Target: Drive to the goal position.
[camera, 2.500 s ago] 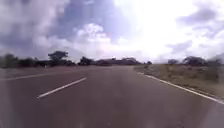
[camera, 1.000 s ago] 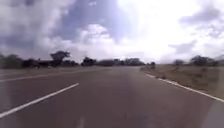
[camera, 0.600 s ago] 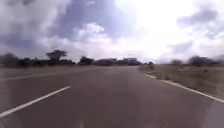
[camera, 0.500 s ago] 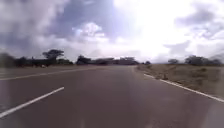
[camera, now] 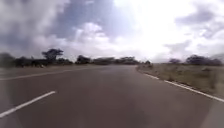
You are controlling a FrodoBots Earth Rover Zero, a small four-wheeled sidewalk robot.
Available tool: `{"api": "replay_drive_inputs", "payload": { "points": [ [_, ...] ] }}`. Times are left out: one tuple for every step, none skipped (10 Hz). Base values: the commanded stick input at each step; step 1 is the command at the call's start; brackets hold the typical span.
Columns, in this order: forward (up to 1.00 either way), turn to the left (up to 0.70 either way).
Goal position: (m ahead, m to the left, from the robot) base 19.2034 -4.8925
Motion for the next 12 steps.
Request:
{"api": "replay_drive_inputs", "payload": {
  "points": [
    [1.0,0.0],
    [1.0,0.0],
    [1.0,0.0],
    [1.0,0.0],
    [1.0,0.0],
    [1.0,0.0],
    [1.0,0.0],
    [1.0,0.0],
    [1.0,0.0],
    [1.0,0.0],
    [1.0,0.0],
    [1.0,0.0]
  ]
}}
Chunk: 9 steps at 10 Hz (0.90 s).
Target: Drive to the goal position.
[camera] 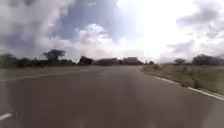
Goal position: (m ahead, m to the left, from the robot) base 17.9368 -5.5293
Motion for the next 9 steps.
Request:
{"api": "replay_drive_inputs", "payload": {
  "points": [
    [1.0,0.0],
    [1.0,0.0],
    [1.0,0.0],
    [1.0,0.0],
    [1.0,0.0],
    [1.0,0.0],
    [1.0,0.0],
    [1.0,-0.4],
    [1.0,-0.4]
  ]
}}
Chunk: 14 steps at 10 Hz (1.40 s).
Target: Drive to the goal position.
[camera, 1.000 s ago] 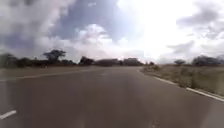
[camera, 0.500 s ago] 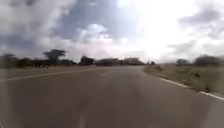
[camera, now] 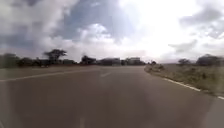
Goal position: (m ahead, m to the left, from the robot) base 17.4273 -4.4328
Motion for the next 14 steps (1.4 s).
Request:
{"api": "replay_drive_inputs", "payload": {
  "points": [
    [1.0,-0.27],
    [1.0,-0.06],
    [1.0,0.0],
    [1.0,0.0],
    [1.0,0.0],
    [1.0,0.0],
    [1.0,0.0],
    [1.0,0.0],
    [1.0,0.0],
    [1.0,0.0],
    [1.0,0.0],
    [1.0,0.0],
    [1.0,0.0],
    [1.0,0.0]
  ]
}}
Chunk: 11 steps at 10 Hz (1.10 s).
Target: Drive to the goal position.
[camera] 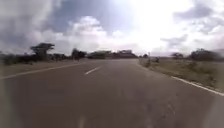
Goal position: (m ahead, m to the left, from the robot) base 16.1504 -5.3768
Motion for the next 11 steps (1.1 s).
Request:
{"api": "replay_drive_inputs", "payload": {
  "points": [
    [1.0,0.0],
    [1.0,0.0],
    [1.0,0.0],
    [1.0,0.0],
    [1.0,0.0],
    [1.0,0.0],
    [1.0,0.0],
    [1.0,0.0],
    [1.0,0.0],
    [1.0,0.0],
    [1.0,0.0]
  ]
}}
